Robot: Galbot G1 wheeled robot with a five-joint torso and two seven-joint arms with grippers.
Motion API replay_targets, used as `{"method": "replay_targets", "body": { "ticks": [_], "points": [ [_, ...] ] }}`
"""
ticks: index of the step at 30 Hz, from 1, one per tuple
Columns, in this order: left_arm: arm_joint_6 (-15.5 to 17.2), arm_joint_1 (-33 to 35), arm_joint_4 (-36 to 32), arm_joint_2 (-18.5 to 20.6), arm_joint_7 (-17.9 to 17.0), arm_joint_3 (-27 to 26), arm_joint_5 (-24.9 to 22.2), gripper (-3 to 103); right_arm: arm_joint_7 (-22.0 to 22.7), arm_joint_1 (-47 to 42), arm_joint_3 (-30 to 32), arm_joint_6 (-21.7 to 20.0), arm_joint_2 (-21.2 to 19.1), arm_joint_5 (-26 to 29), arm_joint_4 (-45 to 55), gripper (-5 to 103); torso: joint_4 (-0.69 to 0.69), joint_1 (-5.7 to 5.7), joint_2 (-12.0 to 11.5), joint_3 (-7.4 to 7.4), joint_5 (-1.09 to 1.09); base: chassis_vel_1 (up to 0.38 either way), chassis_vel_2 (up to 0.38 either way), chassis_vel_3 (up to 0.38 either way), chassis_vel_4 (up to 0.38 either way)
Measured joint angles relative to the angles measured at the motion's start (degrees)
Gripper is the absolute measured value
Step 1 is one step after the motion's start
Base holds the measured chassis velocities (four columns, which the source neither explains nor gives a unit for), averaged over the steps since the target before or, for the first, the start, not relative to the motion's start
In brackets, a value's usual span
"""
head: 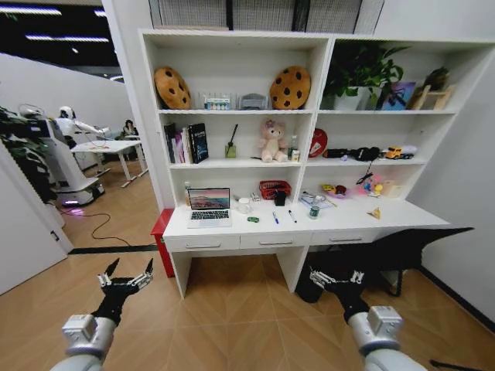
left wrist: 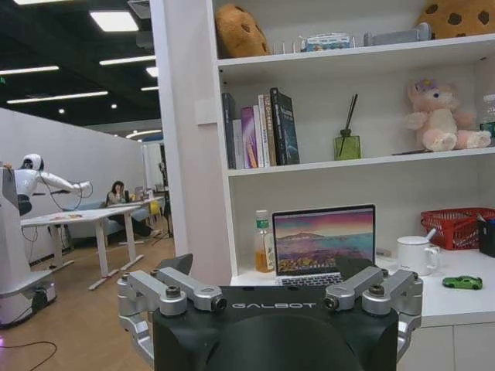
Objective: Organize the objects on the table.
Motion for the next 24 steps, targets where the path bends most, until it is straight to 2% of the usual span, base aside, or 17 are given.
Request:
{"method": "replay_targets", "body": {
  "ticks": [14,24],
  "points": [
    [-0.2,1.0,1.2,-0.4,0.6,-0.1,0.0,100,-1.1,0.8,0.1,0.0,0.2,0.0,-1.9,100,0.00,-0.02,0.0,-0.01,-0.01,-0.011,0.009,0.013,-0.010],
    [-0.2,0.5,1.7,0.1,0.5,-0.2,-0.3,100,-1.2,0.8,0.3,0.1,0.0,0.0,-2.5,100,0.00,0.00,0.0,0.00,0.00,-0.166,0.162,0.180,-0.175]
  ]
}}
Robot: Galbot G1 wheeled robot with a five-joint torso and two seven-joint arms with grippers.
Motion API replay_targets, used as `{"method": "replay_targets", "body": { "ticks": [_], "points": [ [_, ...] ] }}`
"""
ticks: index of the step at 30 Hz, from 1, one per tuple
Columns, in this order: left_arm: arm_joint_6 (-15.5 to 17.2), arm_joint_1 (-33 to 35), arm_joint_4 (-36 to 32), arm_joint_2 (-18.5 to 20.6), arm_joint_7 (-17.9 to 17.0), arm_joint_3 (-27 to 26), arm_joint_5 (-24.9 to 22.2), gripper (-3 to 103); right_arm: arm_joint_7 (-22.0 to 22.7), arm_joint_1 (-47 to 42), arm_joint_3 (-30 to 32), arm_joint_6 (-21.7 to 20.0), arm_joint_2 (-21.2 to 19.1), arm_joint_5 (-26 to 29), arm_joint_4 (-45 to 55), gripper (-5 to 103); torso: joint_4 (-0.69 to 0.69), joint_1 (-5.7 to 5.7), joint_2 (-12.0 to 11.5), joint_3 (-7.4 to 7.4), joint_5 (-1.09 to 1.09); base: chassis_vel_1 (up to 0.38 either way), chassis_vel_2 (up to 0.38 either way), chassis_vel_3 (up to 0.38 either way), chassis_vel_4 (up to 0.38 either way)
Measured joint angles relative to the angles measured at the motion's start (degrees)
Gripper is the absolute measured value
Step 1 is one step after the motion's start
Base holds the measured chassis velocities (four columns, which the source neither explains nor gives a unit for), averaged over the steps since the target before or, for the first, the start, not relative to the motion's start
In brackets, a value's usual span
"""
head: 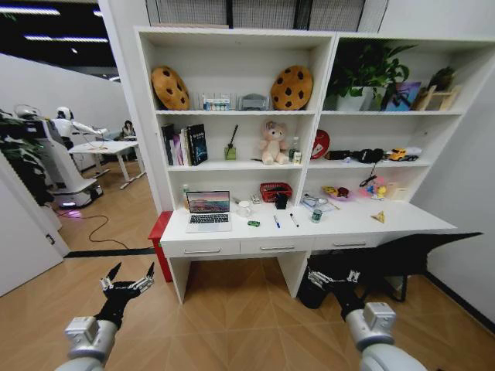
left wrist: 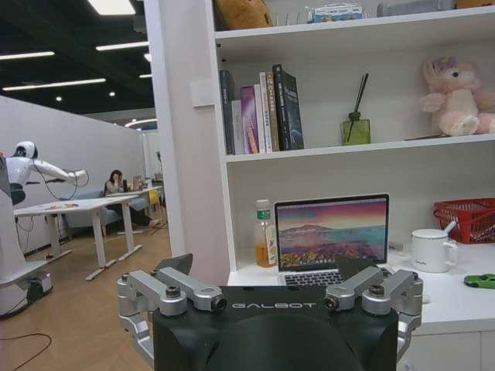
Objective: Organize the objects on the table.
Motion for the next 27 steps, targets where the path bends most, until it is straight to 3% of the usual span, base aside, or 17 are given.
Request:
{"method": "replay_targets", "body": {
  "ticks": [27],
  "points": [
    [-1.4,-2.4,2.6,0.6,-1.0,-0.3,-2.1,100,-1.5,0.5,-1.6,0.8,1.0,-3.3,-1.2,100,0.02,0.03,0.0,0.01,0.01,-0.281,0.272,0.282,-0.284]
  ]
}}
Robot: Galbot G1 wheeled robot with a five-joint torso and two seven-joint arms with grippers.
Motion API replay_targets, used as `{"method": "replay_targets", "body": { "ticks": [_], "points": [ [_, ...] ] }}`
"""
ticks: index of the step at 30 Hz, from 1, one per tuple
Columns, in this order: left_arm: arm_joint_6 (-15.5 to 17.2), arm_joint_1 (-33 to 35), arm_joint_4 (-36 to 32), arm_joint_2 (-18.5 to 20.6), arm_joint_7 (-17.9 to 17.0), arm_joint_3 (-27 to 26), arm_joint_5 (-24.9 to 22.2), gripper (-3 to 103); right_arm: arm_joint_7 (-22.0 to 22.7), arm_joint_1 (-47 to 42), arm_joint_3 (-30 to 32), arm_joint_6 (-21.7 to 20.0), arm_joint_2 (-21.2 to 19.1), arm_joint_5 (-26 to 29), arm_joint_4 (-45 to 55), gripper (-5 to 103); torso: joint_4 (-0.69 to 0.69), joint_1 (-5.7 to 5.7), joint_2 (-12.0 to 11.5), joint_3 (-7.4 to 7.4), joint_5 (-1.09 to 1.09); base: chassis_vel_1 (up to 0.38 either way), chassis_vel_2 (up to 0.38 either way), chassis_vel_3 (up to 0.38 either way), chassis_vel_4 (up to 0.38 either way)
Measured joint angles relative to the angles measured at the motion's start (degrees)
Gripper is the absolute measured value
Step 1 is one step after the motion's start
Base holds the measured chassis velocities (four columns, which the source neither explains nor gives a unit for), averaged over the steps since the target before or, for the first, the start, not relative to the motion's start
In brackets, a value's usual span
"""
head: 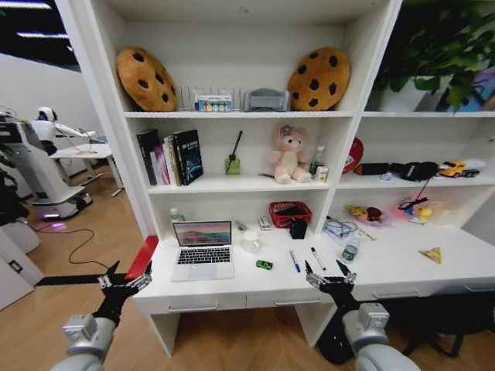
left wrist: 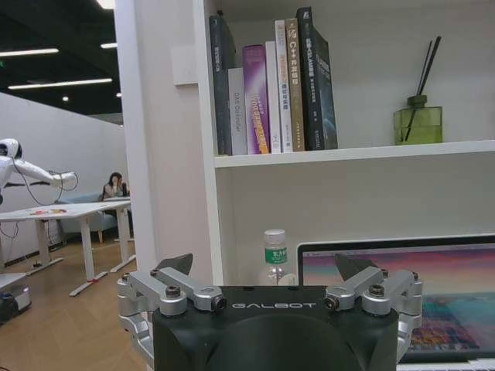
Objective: Organize the objects on the table.
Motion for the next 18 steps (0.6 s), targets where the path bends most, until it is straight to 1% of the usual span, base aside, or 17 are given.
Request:
{"method": "replay_targets", "body": {
  "ticks": [2,3,4,5,6,7,9,10,11,12,13,14,15,16,17,18],
  "points": [
    [1.1,-1.4,0.1,2.6,-5.8,1.9,0.8,101,0.4,-0.2,0.6,0.3,-0.3,-0.1,-1.1,100,-0.01,0.04,0.0,0.01,-0.02,-0.092,0.122,0.111,-0.018],
    [1.1,-1.4,0.1,2.6,-5.8,1.9,0.8,101,0.4,-0.2,0.6,0.3,-0.3,-0.1,-1.1,100,-0.01,0.04,0.0,0.01,-0.02,-0.062,0.082,0.067,-0.018],
    [1.6,-2.0,0.1,4.0,-8.3,2.5,0.6,97,0.7,-0.3,0.8,0.4,-0.5,-0.1,-1.5,100,-0.04,0.02,0.0,0.00,-0.02,-0.062,0.082,0.019,-0.006],
    [2.2,-2.5,0.1,5.1,-9.7,2.9,0.1,91,0.8,-0.3,0.9,0.6,-0.8,0.0,-1.9,100,-0.05,0.00,0.0,0.00,-0.03,0.000,0.000,0.000,0.000],
    [2.2,-2.5,0.1,5.1,-9.7,2.9,0.1,91,0.8,-0.3,0.9,0.6,-0.8,0.0,-1.9,100,-0.05,0.00,0.0,0.00,-0.03,0.000,0.000,0.000,0.000],
    [3.5,-3.2,-0.5,6.8,-11.3,3.5,-0.8,91,0.9,-0.2,1.0,0.9,-1.1,0.0,-2.5,100,-0.02,-0.04,0.0,-0.01,-0.04,-0.016,-0.028,-0.052,-0.041],
    [6.6,-4.2,-2.6,9.5,-14.2,4.8,-3.6,81,1.0,0.6,1.0,1.1,-1.5,-0.1,-3.5,100,-0.03,-0.09,0.0,-0.03,-0.01,0.051,-0.032,-0.050,0.041],
    [6.6,-4.2,-2.6,9.5,-14.2,4.8,-3.6,81,1.0,0.6,1.0,1.1,-1.5,-0.1,-3.5,100,-0.03,-0.09,0.0,-0.03,-0.01,0.067,-0.036,-0.050,0.041],
    [10.1,-5.2,-4.9,12.0,-18.3,7.1,-7.2,76,1.0,1.8,0.6,1.1,-2.1,0.0,-4.3,100,0.01,-0.10,0.0,-0.03,-0.01,0.049,-0.057,-0.065,0.069],
    [11.9,-5.7,-5.9,13.1,-20.5,8.5,-9.5,70,1.0,2.3,0.5,1.1,-2.3,0.0,-4.5,100,0.02,-0.09,0.0,-0.03,-0.02,0.049,-0.057,-0.044,0.071],
    [14.1,-6.7,-7.2,15.1,-23.2,10.9,-13.3,65,1.0,2.7,0.4,1.1,-2.7,0.0,-5.0,100,0.00,-0.09,0.0,-0.03,-0.01,0.000,0.000,0.000,0.000],
    [14.1,-6.7,-7.2,15.1,-23.2,10.9,-13.3,65,1.0,2.7,0.4,1.1,-2.7,0.0,-5.0,100,0.00,-0.09,0.0,-0.03,-0.01,0.000,0.000,0.000,0.000],
    [15.6,-7.6,-7.9,16.7,-24.7,12.7,-16.1,59,1.0,2.9,0.4,1.1,-3.0,0.0,-5.3,100,-0.01,-0.09,0.0,-0.03,0.00,0.000,0.000,0.000,0.000],
    [16.6,-8.8,-8.2,18.5,-25.1,14.6,-18.1,54,1.0,3.2,0.4,1.1,-3.5,0.0,-5.9,100,-0.02,-0.07,0.0,-0.02,-0.02,0.000,0.000,0.000,0.000],
    [16.6,-8.8,-8.2,18.5,-25.1,14.6,-18.1,54,1.0,3.2,0.4,1.1,-3.5,0.0,-5.9,100,-0.02,-0.07,0.0,-0.02,-0.02,0.000,0.000,0.000,0.000],
    [16.9,-10.3,-7.8,19.9,-24.7,16.3,-18.9,48,0.9,3.4,0.3,1.2,-3.9,0.0,-6.5,100,-0.04,-0.04,0.0,-0.01,-0.01,0.000,0.000,0.000,0.000]
  ]
}}
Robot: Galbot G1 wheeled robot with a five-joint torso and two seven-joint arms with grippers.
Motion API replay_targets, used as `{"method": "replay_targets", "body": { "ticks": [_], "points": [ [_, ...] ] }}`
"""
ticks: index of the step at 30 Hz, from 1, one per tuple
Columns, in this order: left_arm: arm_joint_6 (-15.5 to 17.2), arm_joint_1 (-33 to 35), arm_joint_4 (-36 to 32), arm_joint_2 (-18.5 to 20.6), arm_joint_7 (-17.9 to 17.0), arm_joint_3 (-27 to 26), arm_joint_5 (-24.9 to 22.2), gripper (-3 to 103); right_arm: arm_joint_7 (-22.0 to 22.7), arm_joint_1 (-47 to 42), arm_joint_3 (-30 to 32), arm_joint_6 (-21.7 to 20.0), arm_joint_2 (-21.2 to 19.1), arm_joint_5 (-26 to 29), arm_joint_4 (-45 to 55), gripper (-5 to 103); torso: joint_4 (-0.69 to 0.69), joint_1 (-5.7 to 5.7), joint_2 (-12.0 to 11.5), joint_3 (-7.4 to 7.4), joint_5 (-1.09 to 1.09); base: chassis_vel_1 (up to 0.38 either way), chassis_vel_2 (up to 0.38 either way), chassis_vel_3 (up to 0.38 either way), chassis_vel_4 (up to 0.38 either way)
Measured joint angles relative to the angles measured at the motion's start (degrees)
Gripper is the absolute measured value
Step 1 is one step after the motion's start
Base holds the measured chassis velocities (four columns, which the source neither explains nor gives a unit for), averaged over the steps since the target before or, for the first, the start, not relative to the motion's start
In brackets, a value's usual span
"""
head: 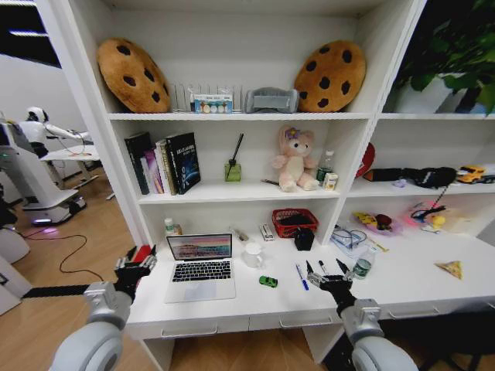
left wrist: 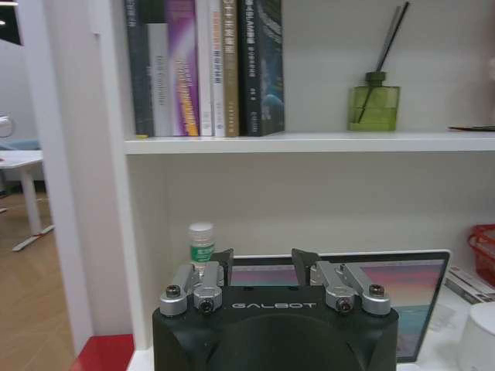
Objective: Organize the objects on the table.
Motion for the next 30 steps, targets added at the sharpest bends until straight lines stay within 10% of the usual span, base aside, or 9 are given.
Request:
{"method": "replay_targets", "body": {
  "ticks": [11,30],
  "points": [
    [1.5,-23.6,13.8,0.8,-3.5,13.3,-5.0,4,0.0,2.1,-0.6,0.4,-4.1,0.2,-3.1,100,0.01,0.02,0.0,0.01,-0.01,0.000,0.000,0.000,0.000],
    [11.1,-45.7,26.3,-1.7,-9.1,29.4,-16.2,0,1.1,2.5,-0.4,0.8,-4.6,0.4,-8.3,100,0.00,0.02,0.0,0.01,-0.01,0.000,0.000,0.000,0.000]
  ]
}}
